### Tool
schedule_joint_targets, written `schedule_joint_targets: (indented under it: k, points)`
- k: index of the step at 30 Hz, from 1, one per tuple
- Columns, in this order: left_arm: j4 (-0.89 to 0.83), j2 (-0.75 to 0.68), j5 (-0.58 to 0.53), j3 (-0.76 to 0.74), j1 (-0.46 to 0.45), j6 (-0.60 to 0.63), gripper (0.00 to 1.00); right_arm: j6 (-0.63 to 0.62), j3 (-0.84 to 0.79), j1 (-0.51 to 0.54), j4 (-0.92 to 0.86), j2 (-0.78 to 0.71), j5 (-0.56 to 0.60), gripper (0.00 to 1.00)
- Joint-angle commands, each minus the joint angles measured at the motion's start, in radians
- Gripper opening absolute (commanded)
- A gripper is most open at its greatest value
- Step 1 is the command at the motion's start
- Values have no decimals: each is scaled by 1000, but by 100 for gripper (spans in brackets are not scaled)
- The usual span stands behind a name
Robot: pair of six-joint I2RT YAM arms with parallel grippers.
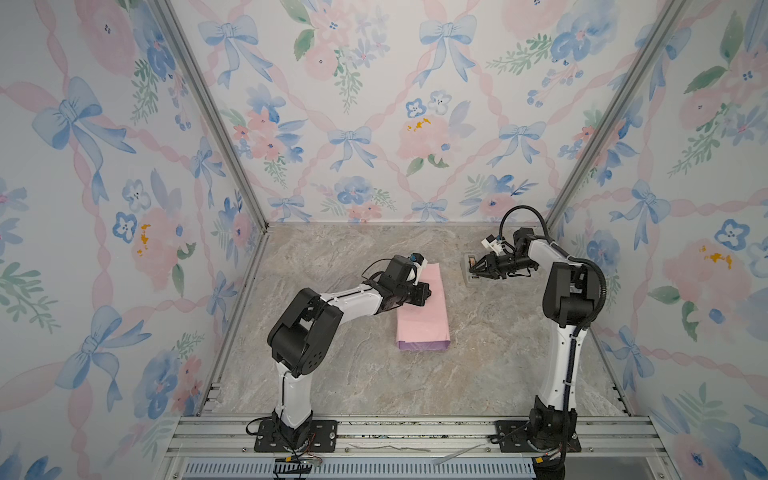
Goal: Wrap the gift box in paper
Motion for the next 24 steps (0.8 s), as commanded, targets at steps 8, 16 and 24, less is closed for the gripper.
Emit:
schedule_joint_targets:
  k: [8, 16, 24]
  points:
    - [-123, 34, -11, -11, 4, -16, 1, -55, 52, -13, -134, 77, -42, 24]
    - [-123, 35, -11, -9, 2, -18, 1, -60, 56, -21, -136, 84, -74, 16]
    - [-123, 37, -13, -6, 2, -18, 1, -71, 41, -23, -142, 59, -135, 5]
